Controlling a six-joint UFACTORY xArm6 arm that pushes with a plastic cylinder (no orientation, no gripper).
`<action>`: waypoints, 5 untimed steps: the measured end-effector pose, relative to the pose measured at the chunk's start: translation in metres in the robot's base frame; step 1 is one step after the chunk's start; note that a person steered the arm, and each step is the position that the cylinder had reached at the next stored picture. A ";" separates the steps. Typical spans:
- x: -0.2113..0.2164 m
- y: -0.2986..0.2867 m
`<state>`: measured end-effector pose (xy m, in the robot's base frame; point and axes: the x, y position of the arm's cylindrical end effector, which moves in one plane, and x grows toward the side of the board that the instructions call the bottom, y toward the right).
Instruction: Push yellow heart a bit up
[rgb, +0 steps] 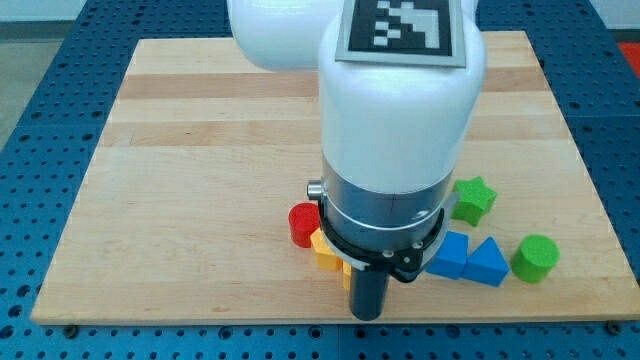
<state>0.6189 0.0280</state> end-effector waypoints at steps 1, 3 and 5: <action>0.000 -0.002; 0.000 -0.006; -0.014 -0.006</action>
